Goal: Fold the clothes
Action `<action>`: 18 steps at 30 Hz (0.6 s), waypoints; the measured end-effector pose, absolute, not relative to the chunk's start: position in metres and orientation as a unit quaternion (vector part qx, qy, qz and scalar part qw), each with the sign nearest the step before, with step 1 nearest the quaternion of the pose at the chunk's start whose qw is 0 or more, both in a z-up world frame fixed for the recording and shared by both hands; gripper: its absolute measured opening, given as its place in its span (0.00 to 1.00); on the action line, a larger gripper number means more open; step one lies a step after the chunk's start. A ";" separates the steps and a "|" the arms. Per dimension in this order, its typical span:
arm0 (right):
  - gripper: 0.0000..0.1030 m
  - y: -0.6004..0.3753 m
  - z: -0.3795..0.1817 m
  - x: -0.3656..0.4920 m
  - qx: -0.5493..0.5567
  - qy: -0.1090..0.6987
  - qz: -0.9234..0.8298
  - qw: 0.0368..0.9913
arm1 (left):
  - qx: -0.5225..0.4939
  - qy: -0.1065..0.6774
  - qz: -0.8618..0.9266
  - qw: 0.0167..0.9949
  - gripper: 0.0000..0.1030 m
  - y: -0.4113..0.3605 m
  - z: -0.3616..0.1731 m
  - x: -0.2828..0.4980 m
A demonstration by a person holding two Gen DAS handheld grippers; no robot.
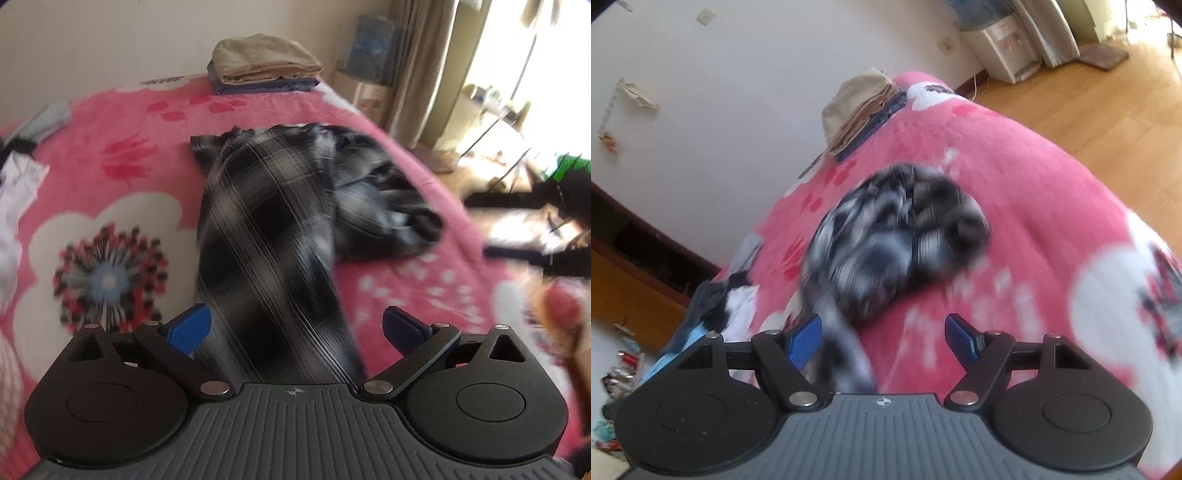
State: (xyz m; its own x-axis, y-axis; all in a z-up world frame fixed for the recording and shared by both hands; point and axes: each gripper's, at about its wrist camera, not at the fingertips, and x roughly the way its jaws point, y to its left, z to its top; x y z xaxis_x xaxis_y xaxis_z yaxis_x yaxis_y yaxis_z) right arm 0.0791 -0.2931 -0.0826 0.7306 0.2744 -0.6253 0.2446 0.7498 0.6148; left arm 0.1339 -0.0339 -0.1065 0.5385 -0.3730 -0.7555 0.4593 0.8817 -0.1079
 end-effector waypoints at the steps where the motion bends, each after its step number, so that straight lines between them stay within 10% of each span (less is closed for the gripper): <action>1: 0.74 -0.294 -0.084 0.097 0.345 0.364 0.006 0.865 | 0.057 0.413 -0.234 0.878 0.95 -0.038 -0.110 0.139; 14: 0.79 -0.302 -0.129 0.317 0.211 0.417 -0.023 0.884 | 0.037 0.402 -0.215 0.889 0.25 -0.034 -0.134 0.152; 18: 0.32 -0.296 -0.143 0.320 0.235 0.452 0.013 0.860 | 0.032 0.382 -0.231 0.894 0.13 -0.029 -0.120 0.140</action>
